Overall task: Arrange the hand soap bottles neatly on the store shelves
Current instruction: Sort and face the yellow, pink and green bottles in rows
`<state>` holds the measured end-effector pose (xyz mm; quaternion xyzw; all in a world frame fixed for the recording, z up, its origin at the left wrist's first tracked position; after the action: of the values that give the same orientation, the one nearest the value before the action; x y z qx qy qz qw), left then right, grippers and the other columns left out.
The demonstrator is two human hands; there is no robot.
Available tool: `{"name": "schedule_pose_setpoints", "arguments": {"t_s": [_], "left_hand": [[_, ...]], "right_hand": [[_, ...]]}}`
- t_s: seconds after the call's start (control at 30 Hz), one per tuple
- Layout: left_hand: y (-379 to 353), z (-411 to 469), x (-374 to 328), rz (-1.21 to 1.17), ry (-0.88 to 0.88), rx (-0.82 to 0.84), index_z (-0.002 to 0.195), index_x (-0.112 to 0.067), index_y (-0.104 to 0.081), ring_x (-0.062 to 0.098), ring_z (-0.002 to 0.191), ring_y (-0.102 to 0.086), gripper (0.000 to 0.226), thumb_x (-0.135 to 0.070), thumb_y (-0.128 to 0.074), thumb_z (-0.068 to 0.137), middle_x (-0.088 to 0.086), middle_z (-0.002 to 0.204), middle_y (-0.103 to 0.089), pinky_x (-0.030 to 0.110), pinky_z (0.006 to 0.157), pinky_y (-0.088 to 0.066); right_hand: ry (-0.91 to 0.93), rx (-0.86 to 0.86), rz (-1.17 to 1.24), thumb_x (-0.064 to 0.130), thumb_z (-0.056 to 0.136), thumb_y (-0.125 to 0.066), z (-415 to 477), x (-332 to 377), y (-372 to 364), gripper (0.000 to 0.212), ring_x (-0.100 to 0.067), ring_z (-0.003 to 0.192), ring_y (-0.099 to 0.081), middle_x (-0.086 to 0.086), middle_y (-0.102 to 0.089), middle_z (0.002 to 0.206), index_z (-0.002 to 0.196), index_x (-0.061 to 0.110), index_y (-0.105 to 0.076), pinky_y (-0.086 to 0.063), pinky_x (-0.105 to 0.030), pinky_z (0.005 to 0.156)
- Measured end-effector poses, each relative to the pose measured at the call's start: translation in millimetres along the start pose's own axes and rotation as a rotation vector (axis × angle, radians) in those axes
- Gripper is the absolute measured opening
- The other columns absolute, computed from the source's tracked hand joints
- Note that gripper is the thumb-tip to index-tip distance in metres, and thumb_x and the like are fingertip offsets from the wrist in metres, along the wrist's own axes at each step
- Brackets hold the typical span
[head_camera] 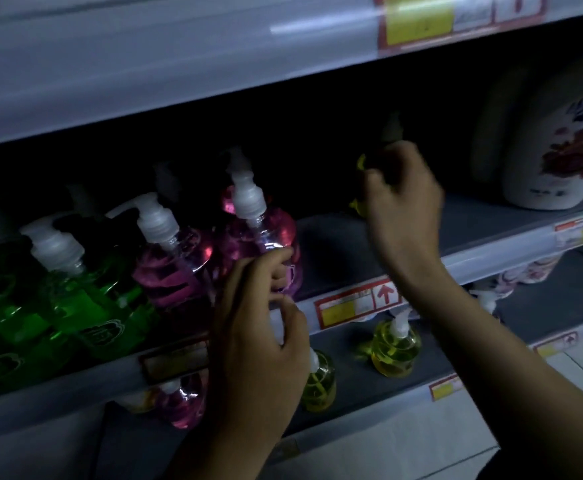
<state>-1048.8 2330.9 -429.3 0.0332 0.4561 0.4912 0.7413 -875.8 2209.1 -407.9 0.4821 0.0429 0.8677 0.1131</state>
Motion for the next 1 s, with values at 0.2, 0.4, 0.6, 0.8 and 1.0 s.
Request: {"name": "schedule_pose_setpoints", "arguments": {"t_s": [0.2,0.4,0.6,0.8,1.0], "left_hand": [[-86,62,-30,-0.267,0.213,0.221,0.137,-0.019,-0.043,0.006,0.116,-0.05,0.052,0.006,-0.044,0.091,-0.004,0.127,-0.052,0.02,0.093,-0.044],[-149,104,5,-0.265,0.5,0.285,0.126,-0.01,-0.047,0.026,0.111,-0.054,0.04,0.002,-0.044,0.089,0.009,0.121,-0.057,0.034,0.087,-0.045],[-154,105,14,-0.304,0.514,0.185,0.112,-0.015,-0.049,0.024,0.106,-0.058,0.035,0.007,-0.049,0.084,0.009,0.114,-0.062,0.038,0.093,-0.049],[-160,104,16,-0.215,0.496,0.267,0.121,-0.015,-0.045,0.016,0.104,-0.05,0.042,0.006,-0.051,0.085,0.001,0.113,-0.054,0.028,0.088,-0.041],[-181,86,6,-0.342,0.402,0.518,0.127,-0.02,-0.042,0.01,0.106,-0.056,0.053,0.008,-0.058,0.085,-0.003,0.114,-0.061,0.021,0.088,-0.043]], "right_hand": [[-0.334,0.073,-0.045,0.005,0.074,-0.05,38,-69,43,0.061,-0.023,0.112,-0.058,-0.005,-0.061,0.121,0.134,0.015,-0.045,-0.047,-0.037,0.094],[-0.373,0.391,-0.072,0.01,0.075,-0.061,43,-95,33,0.05,-0.026,0.109,-0.064,-0.006,-0.071,0.106,0.123,0.02,-0.053,-0.051,-0.047,0.098],[-0.338,0.312,-0.126,-0.003,0.083,-0.049,56,-96,48,0.051,-0.03,0.109,-0.061,-0.014,-0.066,0.114,0.132,0.013,-0.046,-0.048,-0.047,0.098],[-0.349,0.438,-0.022,-0.005,0.079,-0.049,50,-110,36,0.055,-0.023,0.104,-0.068,-0.012,-0.073,0.106,0.132,0.009,-0.052,-0.052,-0.043,0.097],[-0.193,0.597,-0.101,0.01,0.073,-0.062,41,-103,30,0.064,-0.027,0.12,-0.057,-0.007,-0.063,0.126,0.135,0.019,-0.048,-0.046,-0.048,0.101]]}}
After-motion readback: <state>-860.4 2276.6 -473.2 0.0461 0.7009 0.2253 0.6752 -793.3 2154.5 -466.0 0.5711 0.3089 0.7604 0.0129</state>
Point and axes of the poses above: each hand's wrist, its own z-axis towards the middle knuckle, its own y-axis out of the back of the hand, x = y × z, the point moved 8 cm from there along z, towards the middle knuckle
